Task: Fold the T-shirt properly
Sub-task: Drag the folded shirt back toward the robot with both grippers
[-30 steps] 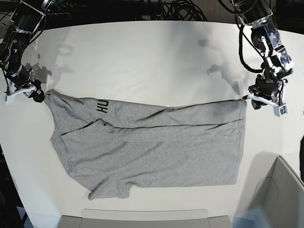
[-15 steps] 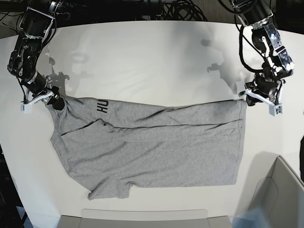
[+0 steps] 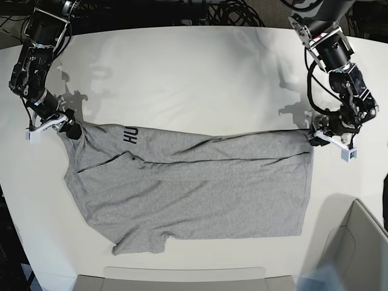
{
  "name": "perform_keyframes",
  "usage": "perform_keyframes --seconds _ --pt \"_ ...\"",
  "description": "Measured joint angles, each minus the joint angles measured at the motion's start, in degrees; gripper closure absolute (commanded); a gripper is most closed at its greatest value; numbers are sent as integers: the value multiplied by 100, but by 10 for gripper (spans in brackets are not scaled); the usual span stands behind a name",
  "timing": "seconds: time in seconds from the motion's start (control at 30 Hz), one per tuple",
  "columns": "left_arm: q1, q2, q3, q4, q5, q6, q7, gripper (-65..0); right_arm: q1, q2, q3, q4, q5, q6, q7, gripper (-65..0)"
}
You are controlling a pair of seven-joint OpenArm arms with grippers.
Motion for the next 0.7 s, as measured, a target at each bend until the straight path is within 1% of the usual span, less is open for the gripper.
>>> perform_keyframes --seconds 0.17,0.23,0.3,0.33,0.47,0.5,0.57,0.67,0.7 --pt "31 -22 0 -33 -11 4 7 -281 -48 2 0 13 15 2 22 -259" --pt "13 -24 138 -33 -4 2 4 -281 -52 4 0 24 37 2 22 -259" --pt "13 -31 433 -33 11 -264 -2 -280 -48 2 0 24 24 4 17 -259" --pt "11 -24 520 -33 -17 -337 0 -278 -48 -13 0 24 20 2 22 -259" --pt "2 55 623 -33 -15 -356 -72 -276 -50 -66 -4 33 31 4 63 -255" --pt "9 59 621 -33 -13 -356 -129 -267 -50 -59 -72 35 24 2 96 -243" --pt "17 70 621 -33 -11 -356 -131 -218 -50 -22 -345 46 37 0 105 -180" --pt "17 81 621 -33 28 -334 -111 -91 -11 2 -638 57 -120 -2 101 -29" --pt "17 81 621 -33 31 -334 -109 -45 37 -9 -640 57 -223 0 76 0"
